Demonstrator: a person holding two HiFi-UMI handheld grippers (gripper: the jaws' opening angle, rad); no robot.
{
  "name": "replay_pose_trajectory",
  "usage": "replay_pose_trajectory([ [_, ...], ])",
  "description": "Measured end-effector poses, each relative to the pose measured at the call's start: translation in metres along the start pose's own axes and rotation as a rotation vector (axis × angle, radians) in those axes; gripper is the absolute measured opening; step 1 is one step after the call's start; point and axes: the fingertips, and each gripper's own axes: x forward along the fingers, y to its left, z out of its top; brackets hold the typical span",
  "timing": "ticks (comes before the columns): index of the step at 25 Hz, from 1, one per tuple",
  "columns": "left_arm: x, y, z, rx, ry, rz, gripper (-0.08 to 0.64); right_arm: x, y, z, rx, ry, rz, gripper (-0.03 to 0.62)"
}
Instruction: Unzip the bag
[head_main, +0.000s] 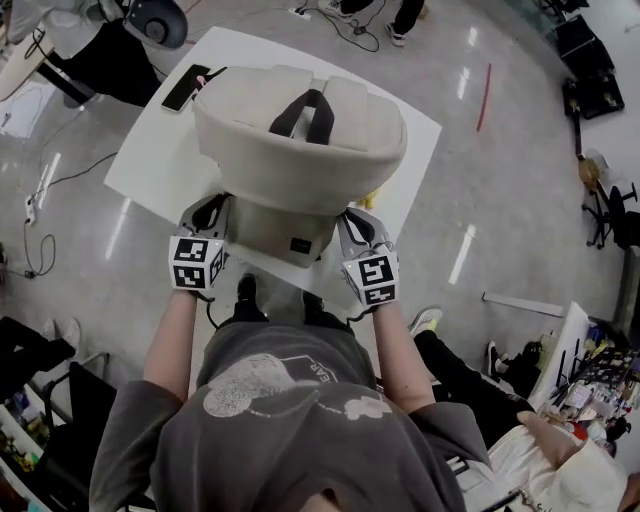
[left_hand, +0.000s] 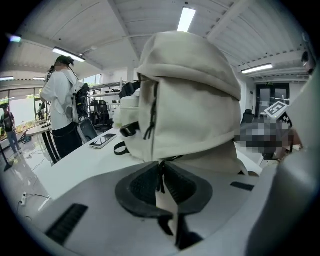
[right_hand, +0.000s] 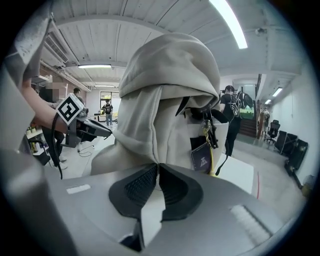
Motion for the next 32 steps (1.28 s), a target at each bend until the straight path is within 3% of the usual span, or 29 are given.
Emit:
replay_pose_trajectory([
  [4, -0.004, 0.024, -0.003, 0.011, -0.001, -0.034, 0.043, 0.004, 0.000, 0.001, 0.007, 0.020, -0.061, 0.018],
  [15, 0.002, 0.032, -0.004, 0.008, -0.026, -0.168, 0.046, 0.009, -0.002, 0.001, 0.065, 0.063, -0.218, 0.020],
  [21, 0.004, 0.021, -0.013, -0.014, -0.021, -0.228, 0.048, 0.006, -0.004, -0.002, 0.162, 0.052, -0.283, 0.023],
  [26, 0.008, 0.015, -0.020, -0.034, -0.007, -0.247, 0.051, 0.009, -0.004, -0.002, 0.173, 0.044, -0.329, 0.032],
  [29, 0.007, 0.014, -0.019, -0.031, -0.015, -0.251, 0.097, 0.008, -0.003, -0.006, 0.187, 0.059, -0.337, 0.071],
  [32, 0.007, 0.013, -0.018, -0.039, -0.019, -0.247, 0.134, 0.007, -0.001, -0.010, 0.210, 0.070, -0.345, 0.148],
])
